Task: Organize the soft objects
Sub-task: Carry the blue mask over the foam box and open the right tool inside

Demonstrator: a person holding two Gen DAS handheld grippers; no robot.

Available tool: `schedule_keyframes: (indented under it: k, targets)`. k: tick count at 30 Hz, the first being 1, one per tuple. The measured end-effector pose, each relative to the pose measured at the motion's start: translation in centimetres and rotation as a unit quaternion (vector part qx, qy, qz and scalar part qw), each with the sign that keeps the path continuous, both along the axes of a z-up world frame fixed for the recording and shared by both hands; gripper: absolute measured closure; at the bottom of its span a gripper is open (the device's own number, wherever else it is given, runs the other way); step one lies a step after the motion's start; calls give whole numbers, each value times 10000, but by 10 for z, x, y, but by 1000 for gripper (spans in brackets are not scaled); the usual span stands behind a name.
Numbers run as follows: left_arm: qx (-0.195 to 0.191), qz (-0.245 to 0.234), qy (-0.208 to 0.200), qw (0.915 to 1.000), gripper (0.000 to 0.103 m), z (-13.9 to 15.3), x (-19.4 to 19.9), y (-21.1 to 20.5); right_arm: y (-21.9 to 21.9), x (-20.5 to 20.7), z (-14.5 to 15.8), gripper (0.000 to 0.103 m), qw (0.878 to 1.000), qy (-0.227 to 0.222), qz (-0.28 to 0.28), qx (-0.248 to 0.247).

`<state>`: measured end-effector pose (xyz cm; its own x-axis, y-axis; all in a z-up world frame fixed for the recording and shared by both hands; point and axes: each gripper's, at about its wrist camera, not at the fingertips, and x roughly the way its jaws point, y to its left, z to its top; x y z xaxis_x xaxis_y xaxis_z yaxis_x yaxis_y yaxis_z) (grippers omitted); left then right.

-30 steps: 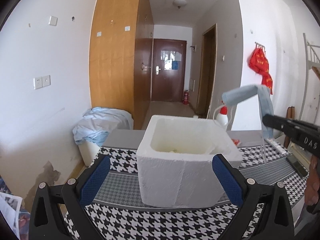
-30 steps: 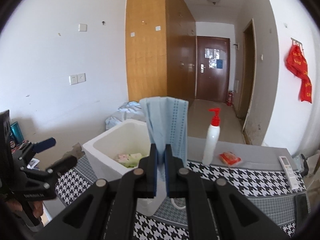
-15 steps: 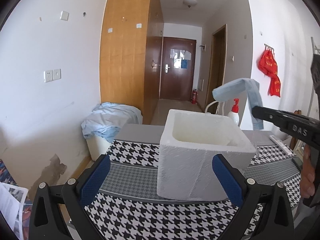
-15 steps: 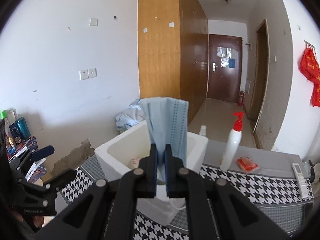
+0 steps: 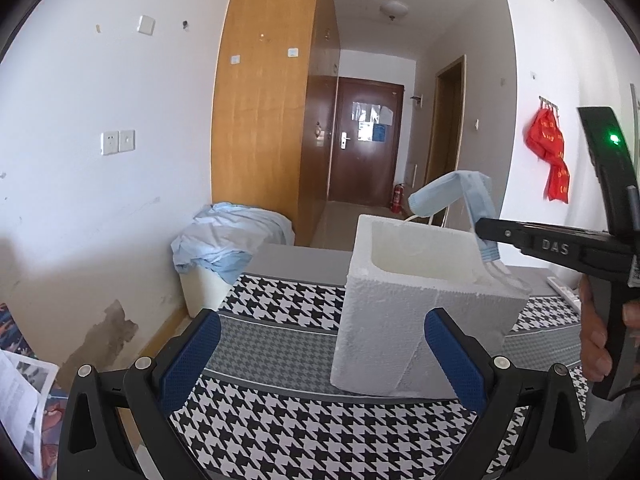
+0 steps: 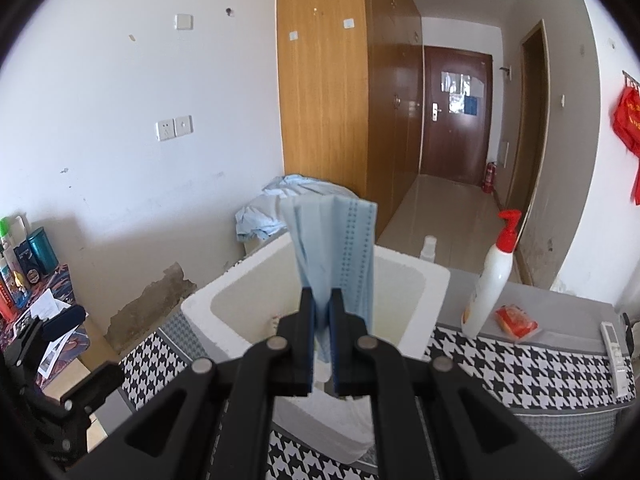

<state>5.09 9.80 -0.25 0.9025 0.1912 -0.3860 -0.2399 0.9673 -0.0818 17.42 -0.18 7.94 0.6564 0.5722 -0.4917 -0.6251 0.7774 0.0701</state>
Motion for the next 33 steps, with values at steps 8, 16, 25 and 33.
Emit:
schedule_keyframes:
  k: [8, 16, 25, 33]
  targets:
    - [38, -44, 76, 10000, 1, -5, 1, 1, 9, 9, -6, 94, 9997, 238, -16, -111]
    - [32, -69, 96, 9999, 1, -5, 2, 3, 13, 15, -10, 43, 9992, 382, 4, -128]
    - [15, -39, 92, 9999, 1, -4, 1, 6, 8, 12, -9, 7, 9996, 232, -149, -4]
    - [-4, -80, 60, 9999, 1, 1, 2, 5, -2, -4, -2, 4, 9998, 50, -137, 153]
